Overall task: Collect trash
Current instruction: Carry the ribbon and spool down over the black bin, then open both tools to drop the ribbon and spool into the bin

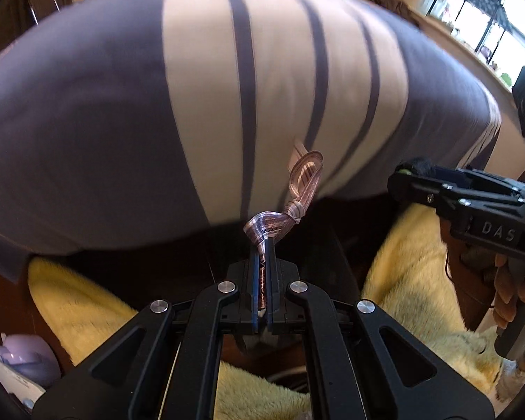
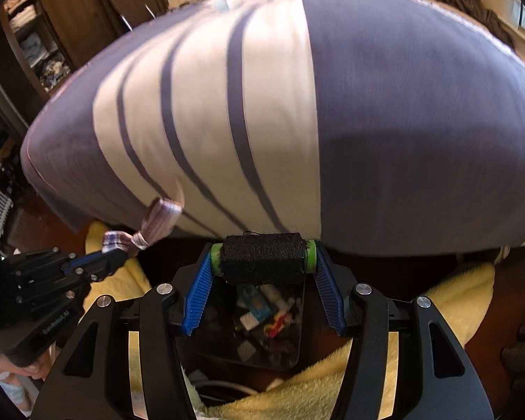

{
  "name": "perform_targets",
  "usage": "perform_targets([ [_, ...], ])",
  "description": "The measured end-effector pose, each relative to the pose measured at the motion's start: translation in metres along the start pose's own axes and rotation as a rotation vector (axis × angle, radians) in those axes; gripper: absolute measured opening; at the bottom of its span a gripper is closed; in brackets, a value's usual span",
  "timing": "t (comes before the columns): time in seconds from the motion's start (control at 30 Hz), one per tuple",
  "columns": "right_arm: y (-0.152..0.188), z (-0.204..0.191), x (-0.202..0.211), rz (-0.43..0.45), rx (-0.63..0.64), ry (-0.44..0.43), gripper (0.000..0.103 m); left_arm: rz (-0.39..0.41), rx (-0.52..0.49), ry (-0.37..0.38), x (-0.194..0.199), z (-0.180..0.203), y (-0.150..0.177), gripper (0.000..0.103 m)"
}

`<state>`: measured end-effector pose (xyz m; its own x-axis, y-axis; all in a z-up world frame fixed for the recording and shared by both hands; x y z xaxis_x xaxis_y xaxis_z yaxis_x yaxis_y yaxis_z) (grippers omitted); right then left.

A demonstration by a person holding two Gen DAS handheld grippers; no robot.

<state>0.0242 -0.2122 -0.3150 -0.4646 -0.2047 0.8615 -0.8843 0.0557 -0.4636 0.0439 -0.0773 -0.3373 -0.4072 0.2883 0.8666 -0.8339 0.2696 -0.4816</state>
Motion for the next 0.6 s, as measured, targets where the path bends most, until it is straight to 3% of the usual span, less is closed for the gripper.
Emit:
perform_targets([
  [0.23, 0.021, 0.001, -0.034, -0.090, 0.009, 0.010, 0.056, -0.123, 0.022, 0.008, -0.043, -0.002, 0.025, 0.001],
  [0.6, 0.046, -0.001, -0.067, -0.198, -0.006, -0.008, 0.057, -0.214, 0.039, 0.069, -0.069, 0.004, 0.041, 0.004],
])
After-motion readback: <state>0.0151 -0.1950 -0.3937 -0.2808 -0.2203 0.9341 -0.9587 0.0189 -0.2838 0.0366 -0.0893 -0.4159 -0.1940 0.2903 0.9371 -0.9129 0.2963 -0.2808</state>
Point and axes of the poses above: each gripper's, at about its wrist camera, not at the fingertips, and x roughly against the way its jaws point, z to its right, y to its underside, the point moved 10 cm from there along -x, roughly the way its jaws point, and after that the axes turned 2 degrees about -x, right-handed, at the moved point
